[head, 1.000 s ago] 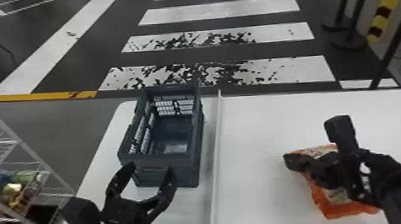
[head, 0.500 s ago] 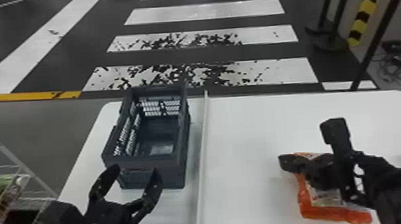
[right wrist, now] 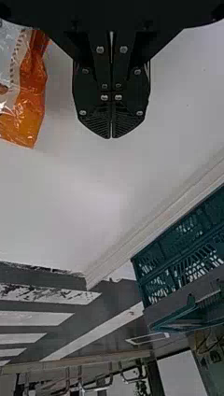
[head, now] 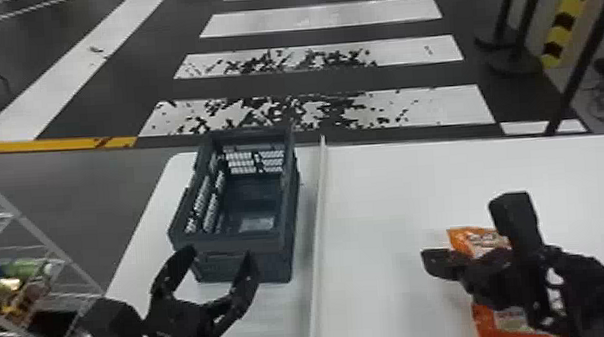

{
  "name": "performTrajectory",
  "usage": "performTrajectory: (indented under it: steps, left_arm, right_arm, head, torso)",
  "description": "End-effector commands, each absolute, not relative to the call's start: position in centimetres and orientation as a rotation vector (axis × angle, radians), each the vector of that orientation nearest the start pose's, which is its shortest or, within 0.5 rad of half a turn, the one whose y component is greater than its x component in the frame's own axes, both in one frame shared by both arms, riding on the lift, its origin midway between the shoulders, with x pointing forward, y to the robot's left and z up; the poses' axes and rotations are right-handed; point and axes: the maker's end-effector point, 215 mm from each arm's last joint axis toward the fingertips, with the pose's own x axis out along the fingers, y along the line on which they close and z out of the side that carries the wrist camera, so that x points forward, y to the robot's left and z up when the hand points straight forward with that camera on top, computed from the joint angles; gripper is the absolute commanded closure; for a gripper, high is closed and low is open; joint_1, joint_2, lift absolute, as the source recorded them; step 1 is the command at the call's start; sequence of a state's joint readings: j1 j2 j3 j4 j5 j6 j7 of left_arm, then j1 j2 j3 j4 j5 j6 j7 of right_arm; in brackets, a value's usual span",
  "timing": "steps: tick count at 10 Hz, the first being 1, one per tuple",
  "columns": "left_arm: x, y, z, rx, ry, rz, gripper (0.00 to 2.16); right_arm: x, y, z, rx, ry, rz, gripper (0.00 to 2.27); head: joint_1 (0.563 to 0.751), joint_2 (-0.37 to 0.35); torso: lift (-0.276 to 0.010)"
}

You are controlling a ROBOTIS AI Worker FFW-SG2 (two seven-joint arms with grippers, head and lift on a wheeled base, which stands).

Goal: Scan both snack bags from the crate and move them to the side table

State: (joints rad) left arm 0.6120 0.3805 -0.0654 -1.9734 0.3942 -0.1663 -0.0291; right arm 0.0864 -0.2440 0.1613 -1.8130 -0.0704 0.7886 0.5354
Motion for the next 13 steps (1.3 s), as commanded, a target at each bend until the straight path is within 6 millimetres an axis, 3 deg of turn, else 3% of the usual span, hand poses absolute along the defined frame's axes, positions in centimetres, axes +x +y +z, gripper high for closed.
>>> performTrajectory:
  steps: [1, 3, 6, 13]
  left_arm:
    - [40.2, 23.7, -38.0, -0.104, 0.096, -0.213, 0.08]
    - [40.2, 23.4, -37.9, -0.105, 0.095, -0.218, 0.08]
    - [40.2, 23.4, -38.0, -0.106, 0.098, -0.219, 0.08]
    - [40.2, 23.2, -37.9, -0.104, 0.096, -0.225, 0.08]
  right_arm:
    - [44.8, -13.3, -49.8, -0.048, 0.726, 0.634, 2.25]
    - [43.6, -14.9, -50.8, -0.057, 0.755, 0.607, 2.25]
    - [43.4, -16.8, -51.0, -0.077, 0.762, 0.586, 2.25]
    - [43.9, -21.5, -51.3, -0.122, 0.779, 0.534, 2.25]
  head:
    - [0.695, 0.14]
    - [0.695, 0.137]
    - [0.695, 0.103]
    - [0.695, 0.037]
  torso:
    - [-0.099]
    - [-0.099]
    - [-0.099]
    - [-0.099]
